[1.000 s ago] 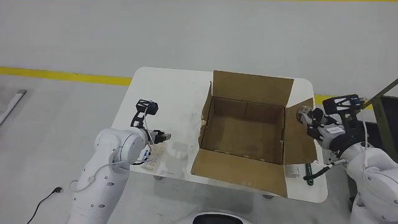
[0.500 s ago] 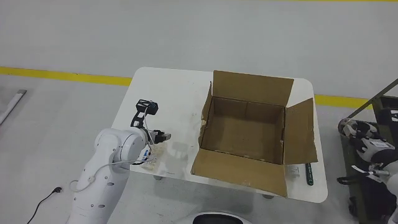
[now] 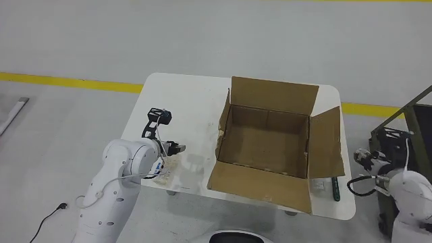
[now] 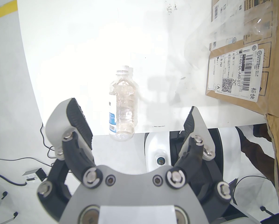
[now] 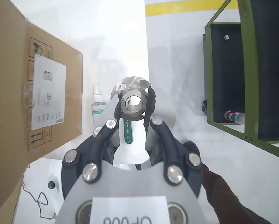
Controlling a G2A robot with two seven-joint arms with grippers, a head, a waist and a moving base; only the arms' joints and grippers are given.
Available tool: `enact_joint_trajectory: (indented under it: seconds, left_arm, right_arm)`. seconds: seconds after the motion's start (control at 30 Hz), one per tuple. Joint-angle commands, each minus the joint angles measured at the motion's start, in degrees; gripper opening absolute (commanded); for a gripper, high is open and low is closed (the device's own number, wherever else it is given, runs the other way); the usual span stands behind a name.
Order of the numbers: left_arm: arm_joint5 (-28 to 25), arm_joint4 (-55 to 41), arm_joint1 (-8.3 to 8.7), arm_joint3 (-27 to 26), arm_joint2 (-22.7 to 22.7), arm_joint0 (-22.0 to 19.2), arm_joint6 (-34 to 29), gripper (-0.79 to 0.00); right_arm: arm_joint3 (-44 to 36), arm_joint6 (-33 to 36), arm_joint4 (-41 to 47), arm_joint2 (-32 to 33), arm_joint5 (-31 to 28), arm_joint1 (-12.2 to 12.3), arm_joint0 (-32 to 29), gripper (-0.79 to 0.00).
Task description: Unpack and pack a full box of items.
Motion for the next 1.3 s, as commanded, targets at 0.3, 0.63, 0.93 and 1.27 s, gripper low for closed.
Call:
enact_joint_trajectory:
  seconds: [0.3, 0.63, 0.93, 1.27]
  left_arm:
    - [0.0, 0.0, 0.0, 0.0, 0.0, 0.0, 0.0, 0.0]
    - [0.0, 0.0, 0.0, 0.0, 0.0, 0.0, 0.0, 0.0]
    - [0.0, 0.0, 0.0, 0.0, 0.0, 0.0, 0.0, 0.0]
    - [0.0, 0.0, 0.0, 0.0, 0.0, 0.0, 0.0, 0.0]
  right_arm:
    - [19.0, -4.3, -8.7, -12.6, 2.6, 0.4, 12.0, -0.785]
    - [31.2, -6.5, -12.4, -18.4, 3.1, 0.5, 18.7, -0.785]
    - [35.1, -7.2, -12.2, -19.7, 3.5, 0.8, 20.9, -0.785]
    - [37.6, -6.5, -12.4, -21.3, 4.6, 0.9, 22.5, -0.413]
